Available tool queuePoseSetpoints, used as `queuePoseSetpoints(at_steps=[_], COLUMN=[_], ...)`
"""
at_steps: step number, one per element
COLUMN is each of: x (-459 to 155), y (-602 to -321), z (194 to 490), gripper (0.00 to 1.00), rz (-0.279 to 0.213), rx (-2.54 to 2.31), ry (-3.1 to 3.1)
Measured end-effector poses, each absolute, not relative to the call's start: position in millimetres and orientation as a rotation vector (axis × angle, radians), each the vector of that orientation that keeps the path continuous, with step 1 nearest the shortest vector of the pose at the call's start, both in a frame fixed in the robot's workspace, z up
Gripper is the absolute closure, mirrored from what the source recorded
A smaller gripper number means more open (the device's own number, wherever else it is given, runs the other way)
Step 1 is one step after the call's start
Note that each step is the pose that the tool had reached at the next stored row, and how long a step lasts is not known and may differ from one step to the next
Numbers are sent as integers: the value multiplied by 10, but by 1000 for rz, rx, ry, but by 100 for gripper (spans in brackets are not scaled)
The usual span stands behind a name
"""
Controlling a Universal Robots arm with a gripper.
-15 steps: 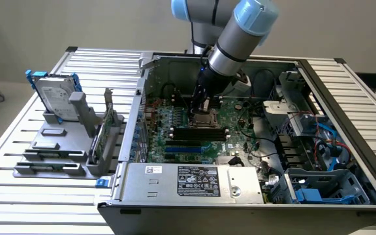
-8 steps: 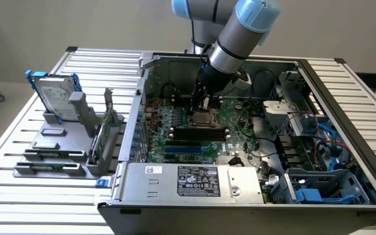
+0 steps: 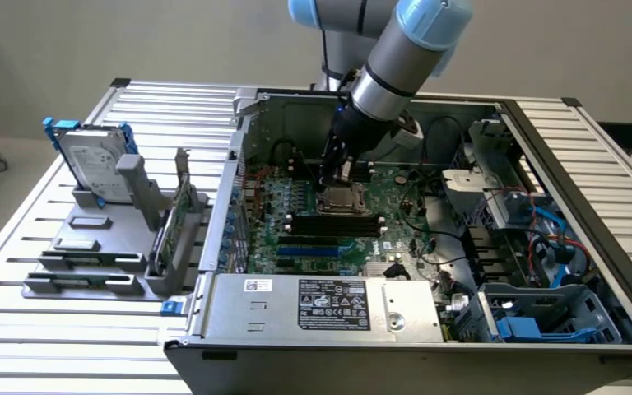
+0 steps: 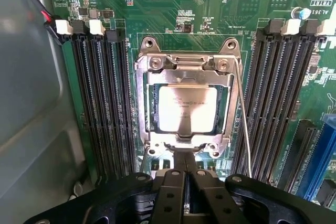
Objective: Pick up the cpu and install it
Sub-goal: 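Close the cpu cover, then install the first cpu locking lever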
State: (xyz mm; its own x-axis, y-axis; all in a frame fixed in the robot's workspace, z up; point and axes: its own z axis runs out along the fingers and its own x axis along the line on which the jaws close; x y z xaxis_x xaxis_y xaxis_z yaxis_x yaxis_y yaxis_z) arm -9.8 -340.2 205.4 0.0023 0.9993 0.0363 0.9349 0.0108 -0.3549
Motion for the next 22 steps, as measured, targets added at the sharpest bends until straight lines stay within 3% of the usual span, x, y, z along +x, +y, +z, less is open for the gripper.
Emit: queuePoseSetpoints(at_steps=[11, 22], x=[-328, -328], y=[-3442, -3442], z=[2255, 2254], gripper=[89, 89], rz=[320, 320], rx=[-1997, -1997], ry=[-2010, -2010])
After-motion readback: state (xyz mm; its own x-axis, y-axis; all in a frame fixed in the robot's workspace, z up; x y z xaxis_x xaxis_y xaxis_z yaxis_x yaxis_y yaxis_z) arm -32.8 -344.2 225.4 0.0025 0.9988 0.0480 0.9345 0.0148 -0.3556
